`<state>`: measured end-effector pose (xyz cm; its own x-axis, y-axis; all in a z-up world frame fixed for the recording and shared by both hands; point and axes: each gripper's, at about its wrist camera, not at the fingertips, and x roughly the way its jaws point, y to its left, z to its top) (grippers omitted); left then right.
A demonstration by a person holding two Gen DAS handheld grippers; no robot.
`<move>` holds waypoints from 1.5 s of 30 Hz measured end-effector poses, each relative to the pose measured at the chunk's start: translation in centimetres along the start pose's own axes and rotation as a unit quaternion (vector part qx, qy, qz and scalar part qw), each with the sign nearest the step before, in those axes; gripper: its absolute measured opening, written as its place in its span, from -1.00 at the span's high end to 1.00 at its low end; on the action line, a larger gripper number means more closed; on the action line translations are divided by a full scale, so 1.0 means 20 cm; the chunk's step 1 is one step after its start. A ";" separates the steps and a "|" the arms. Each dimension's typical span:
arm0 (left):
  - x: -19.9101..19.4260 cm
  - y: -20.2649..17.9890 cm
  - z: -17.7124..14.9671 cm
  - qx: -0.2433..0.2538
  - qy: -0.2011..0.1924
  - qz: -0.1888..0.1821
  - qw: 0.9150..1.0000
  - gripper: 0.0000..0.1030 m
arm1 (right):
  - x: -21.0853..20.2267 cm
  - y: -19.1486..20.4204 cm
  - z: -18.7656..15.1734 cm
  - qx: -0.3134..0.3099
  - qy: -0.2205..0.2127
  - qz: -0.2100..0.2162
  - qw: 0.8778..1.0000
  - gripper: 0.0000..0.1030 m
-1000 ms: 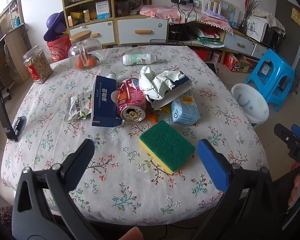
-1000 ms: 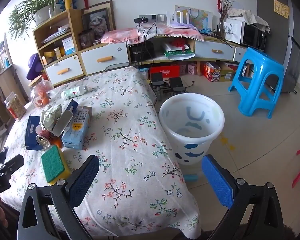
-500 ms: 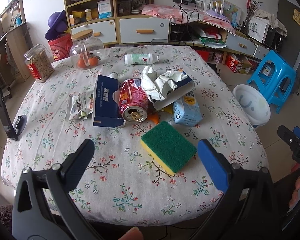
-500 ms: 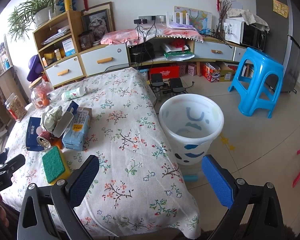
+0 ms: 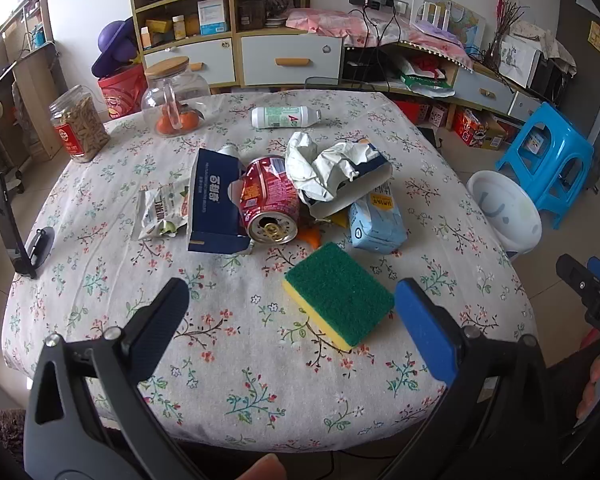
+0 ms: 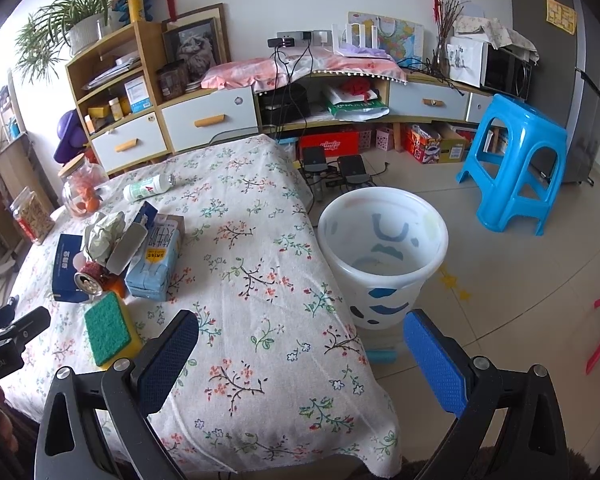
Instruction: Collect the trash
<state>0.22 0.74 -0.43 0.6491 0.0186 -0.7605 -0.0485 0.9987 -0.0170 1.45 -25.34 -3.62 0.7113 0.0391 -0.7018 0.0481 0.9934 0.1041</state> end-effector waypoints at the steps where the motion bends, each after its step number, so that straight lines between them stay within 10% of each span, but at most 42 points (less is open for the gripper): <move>1: 0.00 0.00 0.00 0.000 0.000 0.000 1.000 -0.99 | 0.00 0.00 0.00 0.000 0.000 0.000 1.000 -1.00; 45: -0.03 0.05 0.04 -0.016 -0.023 0.001 1.000 -0.99 | 0.04 0.02 0.01 -0.011 0.018 0.002 1.000 -1.00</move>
<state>0.35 1.71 0.59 0.6834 0.0244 -0.7296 -0.0746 0.9965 -0.0366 2.12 -24.89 -3.98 0.6860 0.0470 -0.7261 0.0298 0.9953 0.0926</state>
